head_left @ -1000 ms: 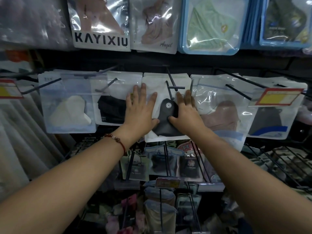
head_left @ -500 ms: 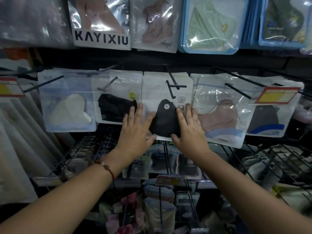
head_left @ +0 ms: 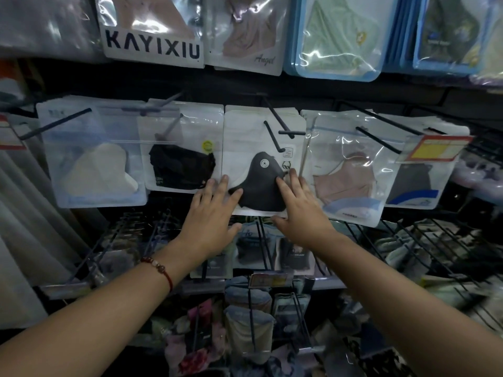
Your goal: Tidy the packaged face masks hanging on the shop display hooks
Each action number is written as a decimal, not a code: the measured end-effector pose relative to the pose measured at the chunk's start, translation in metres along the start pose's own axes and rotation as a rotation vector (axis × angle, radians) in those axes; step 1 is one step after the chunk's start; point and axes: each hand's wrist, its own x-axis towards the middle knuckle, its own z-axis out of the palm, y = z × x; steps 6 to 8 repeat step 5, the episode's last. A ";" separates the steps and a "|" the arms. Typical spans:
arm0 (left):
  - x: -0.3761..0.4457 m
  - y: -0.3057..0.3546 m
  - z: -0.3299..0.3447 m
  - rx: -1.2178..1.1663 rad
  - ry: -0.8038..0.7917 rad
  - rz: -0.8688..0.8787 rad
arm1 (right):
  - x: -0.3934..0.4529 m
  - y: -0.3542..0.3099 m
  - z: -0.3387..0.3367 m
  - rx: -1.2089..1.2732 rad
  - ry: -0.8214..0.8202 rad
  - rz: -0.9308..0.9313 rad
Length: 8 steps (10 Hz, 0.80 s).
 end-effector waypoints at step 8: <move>-0.029 0.016 -0.076 -0.068 -0.182 -0.150 | -0.038 -0.012 -0.079 0.155 -0.166 0.074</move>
